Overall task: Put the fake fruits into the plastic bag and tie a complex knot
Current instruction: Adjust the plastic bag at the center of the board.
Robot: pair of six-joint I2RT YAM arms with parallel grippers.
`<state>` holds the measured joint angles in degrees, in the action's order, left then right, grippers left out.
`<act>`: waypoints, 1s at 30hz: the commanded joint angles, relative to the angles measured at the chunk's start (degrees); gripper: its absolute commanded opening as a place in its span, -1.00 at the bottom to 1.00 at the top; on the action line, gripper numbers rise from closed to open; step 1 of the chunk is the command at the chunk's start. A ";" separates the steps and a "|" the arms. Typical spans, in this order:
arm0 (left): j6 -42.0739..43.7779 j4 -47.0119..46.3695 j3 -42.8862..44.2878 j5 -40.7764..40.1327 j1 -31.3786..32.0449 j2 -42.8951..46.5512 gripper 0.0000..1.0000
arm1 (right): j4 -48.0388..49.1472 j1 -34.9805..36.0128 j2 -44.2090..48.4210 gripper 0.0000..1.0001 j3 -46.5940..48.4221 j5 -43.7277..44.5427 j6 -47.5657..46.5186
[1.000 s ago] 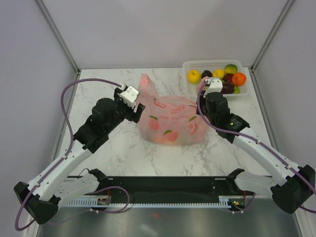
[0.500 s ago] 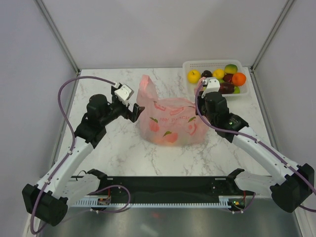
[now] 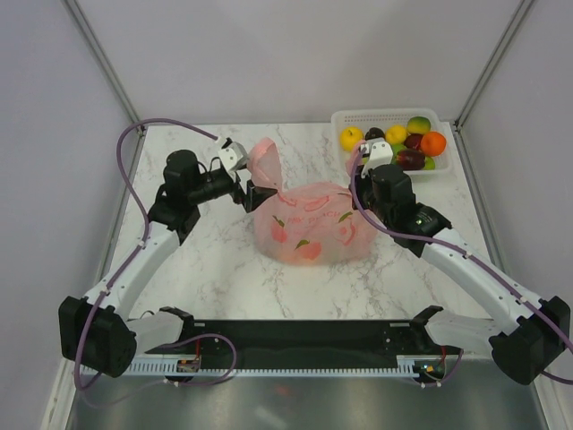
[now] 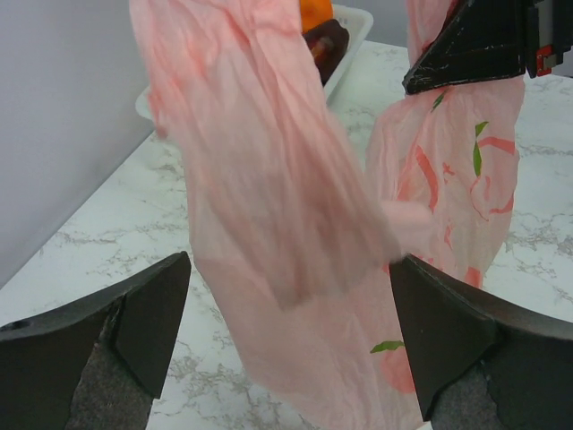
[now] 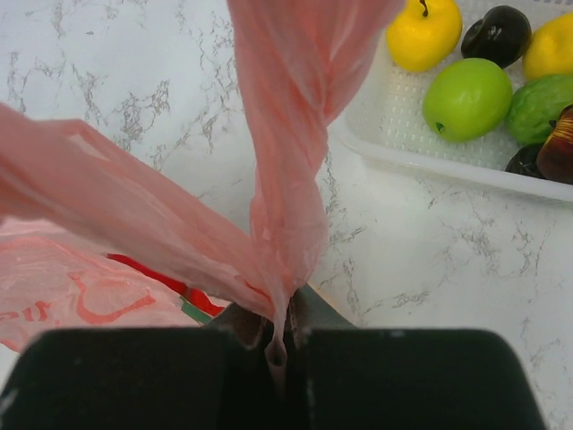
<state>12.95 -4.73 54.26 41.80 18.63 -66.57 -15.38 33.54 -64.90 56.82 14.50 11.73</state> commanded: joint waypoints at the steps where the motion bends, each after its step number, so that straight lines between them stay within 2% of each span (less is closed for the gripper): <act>1: 1.29 -6.42 2.43 5.30 -1.14 -1.02 0.99 | -0.35 -0.05 0.92 -1.00 3.12 -1.49 -2.23; 4: 1.29 -8.36 2.60 7.24 -1.32 -2.42 0.99 | -1.50 -0.14 1.97 -1.00 3.39 -1.94 -2.85; 8: -0.81 -9.94 3.31 5.66 -3.25 -4.54 0.99 | -1.85 -0.05 3.38 -1.00 3.21 -2.55 -3.11; 10: -5.27 -15.46 1.73 9.50 -5.00 -4.63 0.99 | -2.03 0.03 3.56 -1.00 3.04 -3.25 -3.11; 11: -6.70 -16.70 1.29 14.05 -5.27 -5.15 0.99 | -2.11 -0.05 3.47 -1.00 3.04 -3.43 -3.29; 14: -9.42 -17.24 2.34 24.69 -5.36 -7.34 0.99 | -2.20 -0.05 3.29 -1.00 3.12 -3.78 -3.55; 19: -12.42 -19.52 2.43 32.10 -5.28 -8.75 0.99 | -2.20 -0.05 2.85 -1.00 3.21 -5.27 -3.47; 20: -15.12 -21.00 2.26 34.20 -5.01 -8.93 0.99 | -2.20 -0.14 2.77 -1.00 3.30 -5.45 -3.46; 24: -15.94 -21.02 1.29 34.75 -4.66 -9.20 0.99 | -2.20 -0.05 2.85 -1.00 3.30 -5.80 -3.20; 27: -16.46 -21.02 0.58 33.00 -4.05 -9.02 0.84 | -2.29 -0.05 2.86 -1.00 3.39 -5.80 -3.03; 29: -17.34 -20.84 0.58 30.54 -3.43 -8.85 0.51 | -2.20 -0.14 3.03 -1.00 3.48 -5.80 -2.68; 30: -18.21 -20.76 0.58 29.49 -3.17 -8.67 0.26 | -2.20 -0.05 3.03 -1.00 3.48 -5.89 -2.59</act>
<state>-1.85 -23.16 55.09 72.27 14.70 -75.72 -18.52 33.54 -62.59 57.47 9.06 9.15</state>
